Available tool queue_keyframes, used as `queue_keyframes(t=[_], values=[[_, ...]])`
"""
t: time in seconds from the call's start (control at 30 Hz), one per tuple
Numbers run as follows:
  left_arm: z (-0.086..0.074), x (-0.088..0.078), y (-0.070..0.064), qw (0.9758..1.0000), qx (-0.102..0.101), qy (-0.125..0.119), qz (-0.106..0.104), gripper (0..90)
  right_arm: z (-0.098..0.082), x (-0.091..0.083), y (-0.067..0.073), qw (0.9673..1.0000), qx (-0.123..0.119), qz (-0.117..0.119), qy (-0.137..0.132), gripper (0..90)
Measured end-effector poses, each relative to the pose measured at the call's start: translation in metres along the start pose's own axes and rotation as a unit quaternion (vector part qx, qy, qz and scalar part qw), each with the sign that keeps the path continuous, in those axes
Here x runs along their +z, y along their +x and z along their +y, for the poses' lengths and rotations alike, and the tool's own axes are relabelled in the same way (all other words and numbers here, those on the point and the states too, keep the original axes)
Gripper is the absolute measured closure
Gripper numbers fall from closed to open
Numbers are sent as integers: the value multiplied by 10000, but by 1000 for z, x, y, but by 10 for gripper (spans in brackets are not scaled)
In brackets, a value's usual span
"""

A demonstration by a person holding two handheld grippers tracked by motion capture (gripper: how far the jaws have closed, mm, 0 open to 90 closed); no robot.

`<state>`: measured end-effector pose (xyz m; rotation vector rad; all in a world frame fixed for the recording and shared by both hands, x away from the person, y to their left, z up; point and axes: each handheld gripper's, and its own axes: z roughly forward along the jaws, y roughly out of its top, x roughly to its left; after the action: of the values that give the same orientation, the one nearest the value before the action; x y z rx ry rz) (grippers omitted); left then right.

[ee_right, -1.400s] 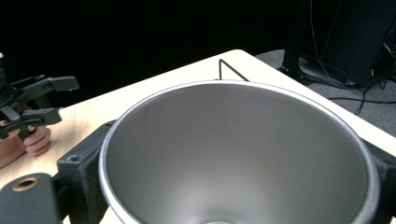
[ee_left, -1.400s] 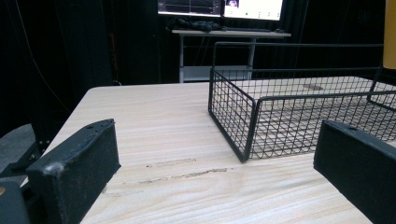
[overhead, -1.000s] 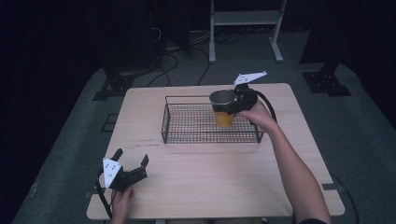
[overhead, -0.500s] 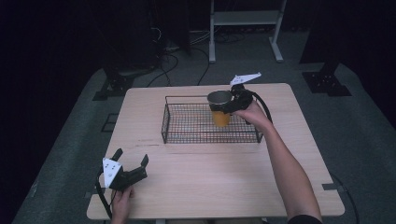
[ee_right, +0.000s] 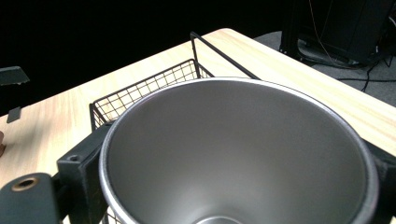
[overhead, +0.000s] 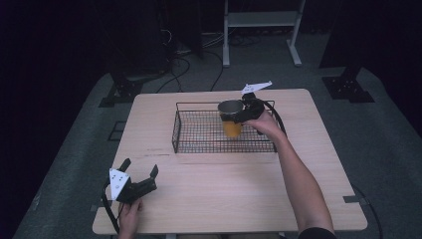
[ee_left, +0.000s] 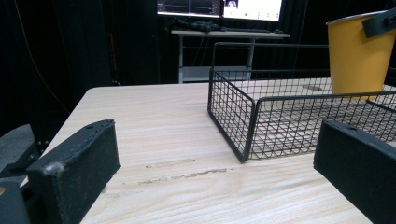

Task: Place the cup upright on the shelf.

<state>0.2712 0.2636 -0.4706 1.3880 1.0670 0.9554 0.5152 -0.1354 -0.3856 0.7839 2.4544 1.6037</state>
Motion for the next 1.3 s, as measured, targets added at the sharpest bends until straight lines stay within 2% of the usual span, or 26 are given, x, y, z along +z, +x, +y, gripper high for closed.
queue_keyframes(t=[0.43, 0.63, 0.73, 0.87, 1.3], values=[[0, 0, 0, 10000, -7, -3, -4, 0, -9, 11, -5, 9999, 36, -43, 148, 83], [0, 0, 0, 10000, -3, -4, -5, 0, -14, 18, -4, 9997, -48, -94, 215, 82], [0, 0, 0, 10000, 1, 4, -4, 0, -18, 21, -4, 9994, -107, -222, 257, 82], [0, 0, 0, 10000, 7, 5, -5, 0, -23, 23, -6, 9990, -129, -268, 331, 81], [0, 0, 0, 10000, 10, 5, -3, 0, -24, 25, -2, 9981, -314, -319, 428, 81]])
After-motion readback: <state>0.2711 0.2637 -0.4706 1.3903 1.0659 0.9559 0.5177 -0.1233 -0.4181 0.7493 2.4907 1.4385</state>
